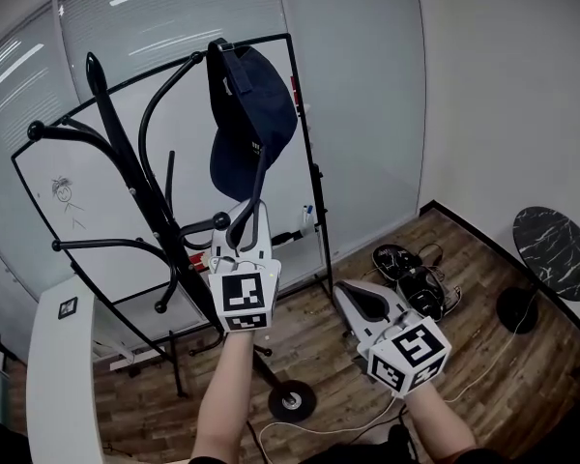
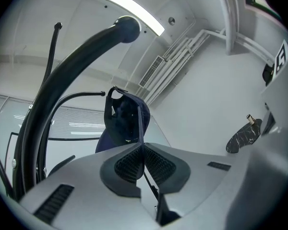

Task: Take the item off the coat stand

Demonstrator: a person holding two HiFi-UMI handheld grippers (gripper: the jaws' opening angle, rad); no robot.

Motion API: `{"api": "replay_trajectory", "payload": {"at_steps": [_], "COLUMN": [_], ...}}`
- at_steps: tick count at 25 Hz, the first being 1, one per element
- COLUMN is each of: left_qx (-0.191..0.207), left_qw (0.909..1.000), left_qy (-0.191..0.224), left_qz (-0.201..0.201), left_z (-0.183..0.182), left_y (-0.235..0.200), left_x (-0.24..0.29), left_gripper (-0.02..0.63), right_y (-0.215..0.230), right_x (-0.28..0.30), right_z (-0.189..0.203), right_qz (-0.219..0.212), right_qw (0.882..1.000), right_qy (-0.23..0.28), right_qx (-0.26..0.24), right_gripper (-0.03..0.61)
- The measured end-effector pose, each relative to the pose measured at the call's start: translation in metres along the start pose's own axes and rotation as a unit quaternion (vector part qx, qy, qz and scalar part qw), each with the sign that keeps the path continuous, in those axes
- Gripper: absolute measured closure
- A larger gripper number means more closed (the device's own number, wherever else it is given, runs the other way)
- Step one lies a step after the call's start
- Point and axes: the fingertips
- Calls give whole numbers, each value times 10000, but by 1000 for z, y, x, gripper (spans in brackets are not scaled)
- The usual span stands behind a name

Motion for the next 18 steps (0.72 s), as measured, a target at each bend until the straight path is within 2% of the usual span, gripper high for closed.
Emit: {"api": "replay_trajectory", "payload": {"at_steps": [11,18], "left_qx": [-223,-595], "left_qw": [9980,9934], "left_qy": [-91,-227], "left_qz": [586,959], "left_z": [10,20], "left_y": [48,76], "left_x": [-27,-42], "left_gripper": [586,586], "right_y": [18,30], "right_x": [-16,-26], "right_z": [7,6], "right_qz": [298,503], "right_qw": [9995,9985], "right_qy": [-100,-161], "right_qx": [77,113], "right_gripper": [547,547]}}
Point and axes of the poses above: the fingertips, and each gripper's own axes: x forward along the fingers, y to its right, z out of its underside, and after that the axes turned 6 degrees about -z, right-handed
